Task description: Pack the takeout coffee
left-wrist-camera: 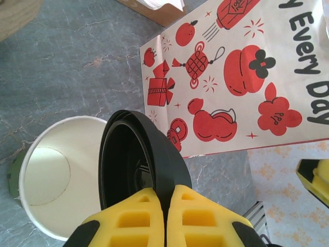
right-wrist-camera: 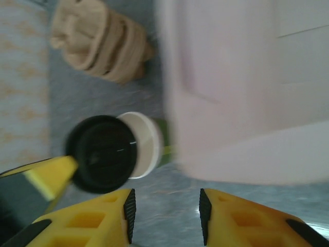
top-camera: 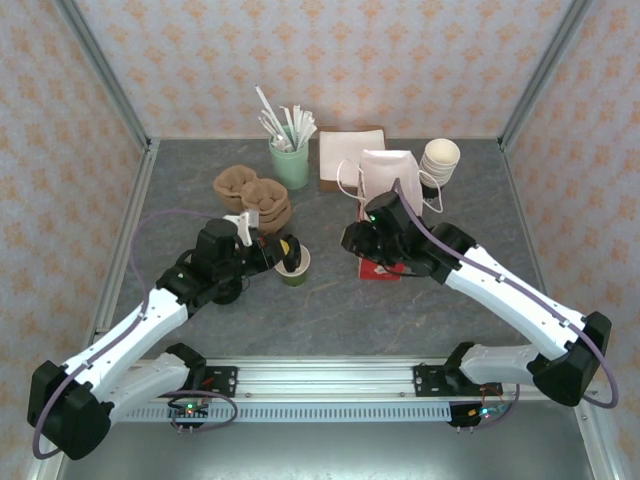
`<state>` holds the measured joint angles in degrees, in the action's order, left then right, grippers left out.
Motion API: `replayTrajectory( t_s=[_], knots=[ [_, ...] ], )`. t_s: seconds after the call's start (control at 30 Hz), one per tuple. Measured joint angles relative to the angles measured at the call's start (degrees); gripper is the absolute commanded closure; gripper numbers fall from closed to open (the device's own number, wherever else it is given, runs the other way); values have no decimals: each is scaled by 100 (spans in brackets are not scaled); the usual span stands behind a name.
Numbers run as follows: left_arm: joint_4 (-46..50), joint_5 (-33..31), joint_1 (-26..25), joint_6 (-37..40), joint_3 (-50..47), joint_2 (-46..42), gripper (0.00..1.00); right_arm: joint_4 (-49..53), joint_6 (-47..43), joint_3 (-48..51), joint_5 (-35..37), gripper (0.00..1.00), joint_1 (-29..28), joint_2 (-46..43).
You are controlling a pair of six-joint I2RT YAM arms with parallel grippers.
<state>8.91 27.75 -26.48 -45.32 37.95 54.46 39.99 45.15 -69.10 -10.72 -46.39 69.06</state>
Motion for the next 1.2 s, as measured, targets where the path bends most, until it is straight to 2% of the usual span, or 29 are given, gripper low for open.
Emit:
replayTrajectory(
  t_s=[0.23, 0.53, 0.67, 0.9, 1.2],
  knots=[
    [-188, 107, 55, -140, -192, 57, 94, -901, 385, 74, -551, 60, -411, 133],
    [-413, 304, 234, -247, -422, 55, 94, -1775, 787, 334, -632, 60, -634, 975],
    [-470, 367, 304, -271, -503, 55, 92, -1943, 850, 334, -557, 60, -634, 1191],
    [-540, 461, 380, -264, -546, 61, 81, -2009, 892, 332, -365, 59, -634, 1534],
    [-535, 479, 415, -170, -544, 184, 78, -2000, 890, 260, -321, 58, -544, 1762]
  ],
)
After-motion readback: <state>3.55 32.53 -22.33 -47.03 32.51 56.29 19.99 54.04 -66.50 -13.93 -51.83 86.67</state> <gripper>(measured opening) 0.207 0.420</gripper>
